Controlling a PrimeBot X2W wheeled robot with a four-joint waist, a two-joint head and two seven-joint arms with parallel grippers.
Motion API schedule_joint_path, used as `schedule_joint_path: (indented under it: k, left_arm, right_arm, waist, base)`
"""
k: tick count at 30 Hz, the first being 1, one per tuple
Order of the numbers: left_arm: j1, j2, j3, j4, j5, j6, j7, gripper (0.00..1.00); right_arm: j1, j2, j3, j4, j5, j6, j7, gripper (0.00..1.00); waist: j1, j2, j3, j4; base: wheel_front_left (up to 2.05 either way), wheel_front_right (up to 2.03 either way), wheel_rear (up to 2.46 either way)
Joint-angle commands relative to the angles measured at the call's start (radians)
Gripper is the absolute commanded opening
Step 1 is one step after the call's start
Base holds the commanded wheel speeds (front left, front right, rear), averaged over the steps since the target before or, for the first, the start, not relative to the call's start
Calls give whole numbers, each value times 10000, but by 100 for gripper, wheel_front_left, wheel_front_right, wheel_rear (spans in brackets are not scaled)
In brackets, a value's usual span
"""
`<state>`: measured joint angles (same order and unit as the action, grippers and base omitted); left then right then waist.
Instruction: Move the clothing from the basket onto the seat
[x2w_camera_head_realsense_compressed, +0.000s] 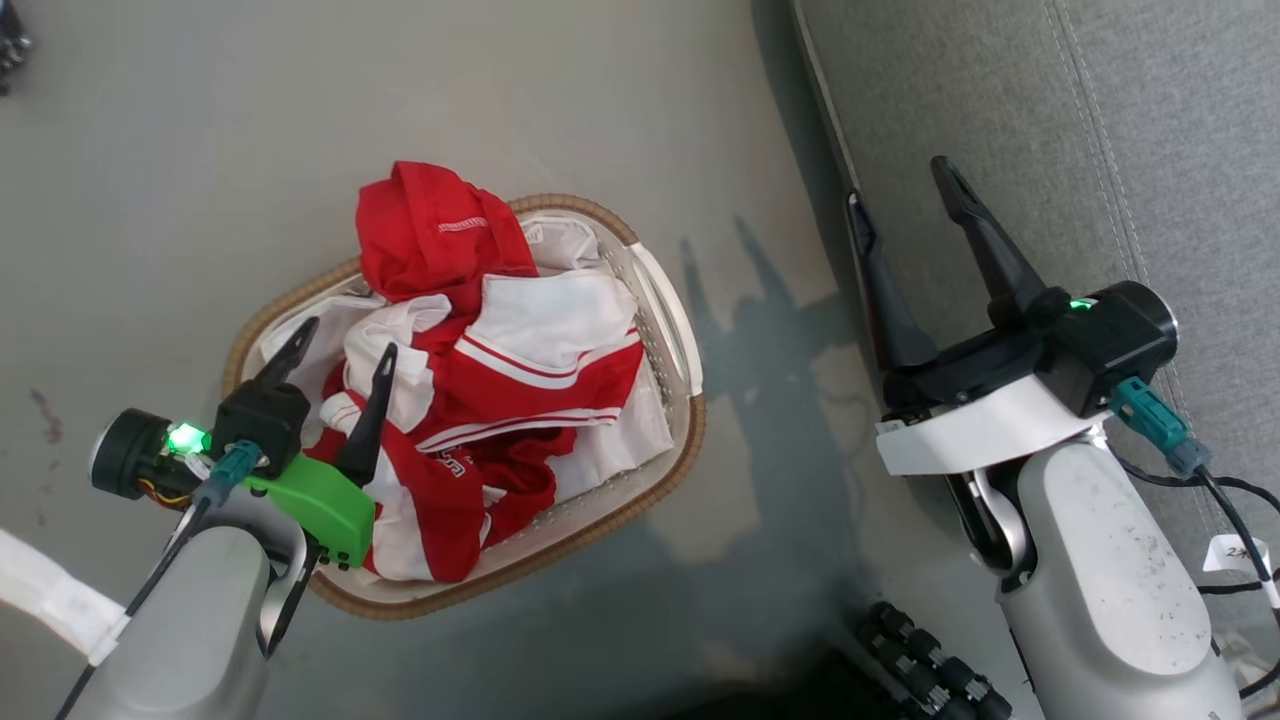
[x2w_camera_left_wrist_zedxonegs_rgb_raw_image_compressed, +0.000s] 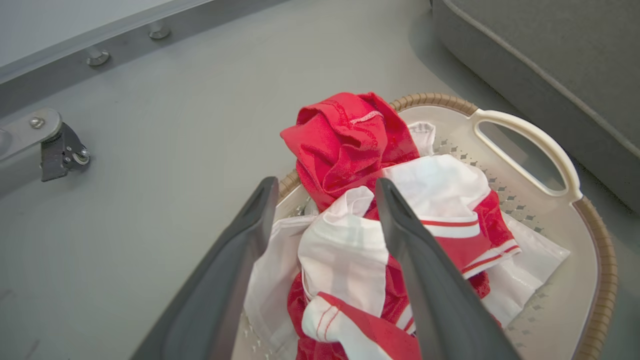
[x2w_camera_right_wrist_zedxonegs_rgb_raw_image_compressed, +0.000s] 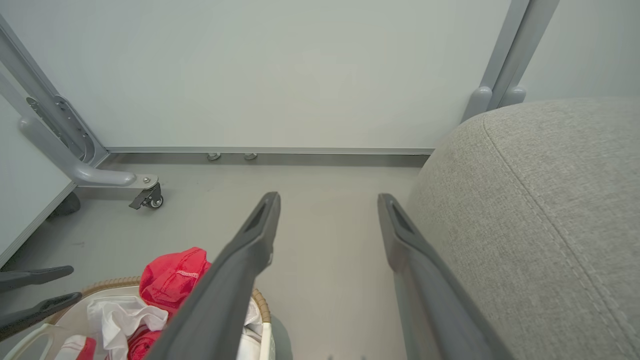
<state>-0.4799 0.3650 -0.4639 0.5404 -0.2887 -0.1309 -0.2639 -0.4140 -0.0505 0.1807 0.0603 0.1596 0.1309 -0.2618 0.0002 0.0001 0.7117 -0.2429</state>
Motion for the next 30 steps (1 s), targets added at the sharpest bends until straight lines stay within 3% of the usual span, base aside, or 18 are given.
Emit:
schedule_joint_path:
  k: [1, 11, 17, 25, 30]
  left_arm:
    - [-301, 113, -227, 295, -62, 5, -7, 100]
    - [-1463, 71, -3016, 3077, -636, 5, -7, 100]
    - [-2197, -82, -4451, 4546, -451, 5, 75, 100]
    - [-2926, -251, -6313, 5627, -229, 5, 568, 100]
    - [-3368, -364, -6912, 6102, -256, 8, 757, 100]
  right_arm:
    - [-106, -13, 77, 4, 110, -2, -47, 100]
    - [99, -14, 415, 233, 201, -2, -48, 100]
    - [145, -14, 573, 280, 257, -2, -47, 100]
    - [156, -14, 943, 344, 296, -2, -47, 100]
    - [180, -14, 1133, 301, 354, -2, -47, 100]
  waist:
    - [-2, -1, 465, -348]
    - [-2, -1, 689, -503]
    - [-2, -1, 755, -509]
    - [-2, -1, 855, -542]
    - [-2, -1, 927, -642]
  base:
    - [0, 0, 0]
    - [0, 0, 0]
    - [0, 0, 0]
    - [0, 0, 0]
    - [0, 0, 0]
